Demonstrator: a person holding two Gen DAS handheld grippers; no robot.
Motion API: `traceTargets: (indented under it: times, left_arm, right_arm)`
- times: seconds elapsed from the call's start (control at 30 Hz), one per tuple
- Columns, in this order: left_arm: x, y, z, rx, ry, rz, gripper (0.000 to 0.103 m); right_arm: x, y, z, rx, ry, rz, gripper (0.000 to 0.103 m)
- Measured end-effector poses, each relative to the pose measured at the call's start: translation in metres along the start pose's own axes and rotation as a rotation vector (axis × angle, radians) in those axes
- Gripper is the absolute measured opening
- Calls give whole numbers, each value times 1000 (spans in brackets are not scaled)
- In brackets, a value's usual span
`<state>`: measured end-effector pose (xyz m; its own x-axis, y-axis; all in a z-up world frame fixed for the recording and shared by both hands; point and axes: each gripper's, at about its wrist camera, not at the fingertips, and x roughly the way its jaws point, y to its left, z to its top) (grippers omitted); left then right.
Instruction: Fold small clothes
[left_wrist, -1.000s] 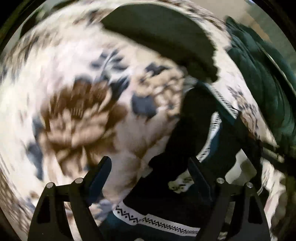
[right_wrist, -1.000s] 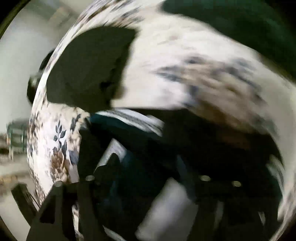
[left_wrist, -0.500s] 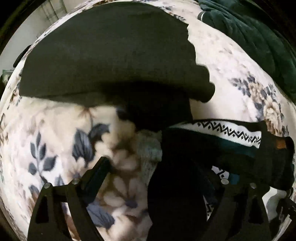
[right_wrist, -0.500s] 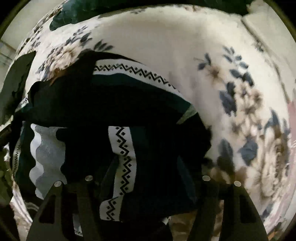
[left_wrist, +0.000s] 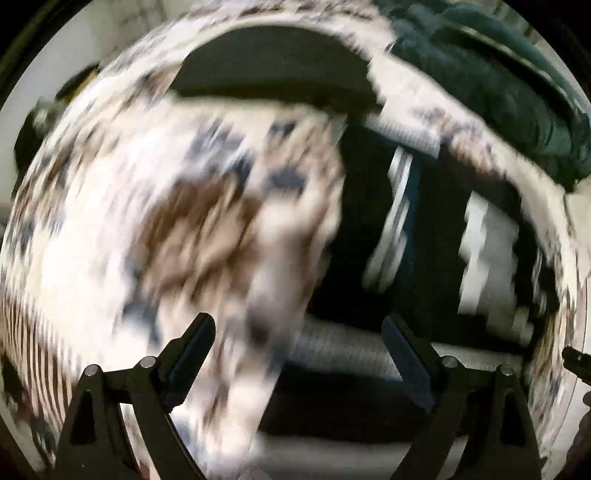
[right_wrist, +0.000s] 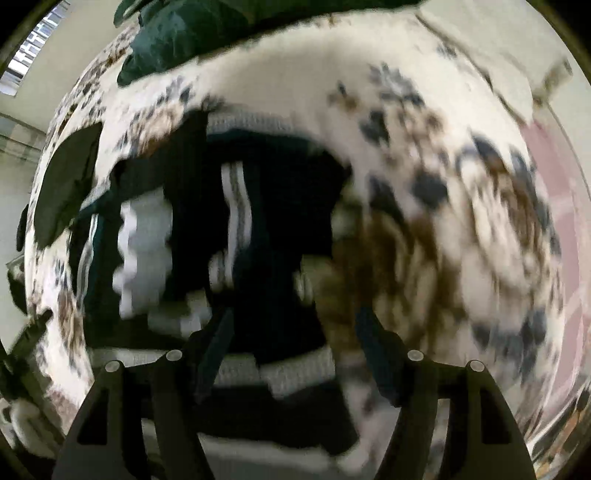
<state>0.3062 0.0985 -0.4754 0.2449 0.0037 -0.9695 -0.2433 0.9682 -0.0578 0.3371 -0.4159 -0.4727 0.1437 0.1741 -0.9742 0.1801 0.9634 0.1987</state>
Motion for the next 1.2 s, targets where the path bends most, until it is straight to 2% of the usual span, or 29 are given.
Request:
traceTargets:
  times: [0.17,0.3,0.4,0.47,0.6,0.7,0.8,0.9,1.0,1.1,1.2]
  left_arm:
    - [7,43,-82,-26,127,31,92]
    - [15,57,-136,34,174,76,92]
    - [8,39,-162,72,160,48,92]
    - [2,19,-172,98,143,31,92]
    - [-16,-51,-193,145,99,-52,92]
    - [-30,-122,-206,187,64,-106,92]
    - [-34,-184,-218,205,68,-143,92]
    - [-31,-240,-234,207,93,-147,92]
    - [-12,-287,-258,182,132,-118,92]
    - [13,-322,-271,166,176,-82,92]
    - [28,-345,-279,161,183,-35,92]
  right_arm:
    - [6,-23,-73,9,76,-45,70]
    - [14,-59,-146,48,147,-100,70]
    - [11,-80,-188,77,174,-147,70]
    - [3,-90,-209,107,186,-142,71]
    - [-18,-96,-218,93,180,-128,70]
    - [-35,-96,-205,41,152,-104,70]
    - [-47,-97,-170,-4,128,-42,70]
    - [-50,-94,-115,-62,117,52,70]
    - [-38,-94,-44,-110,127,126,70]
    - [-17,-94,27,-131,134,187,70]
    - [17,-96,90,-128,158,221,70]
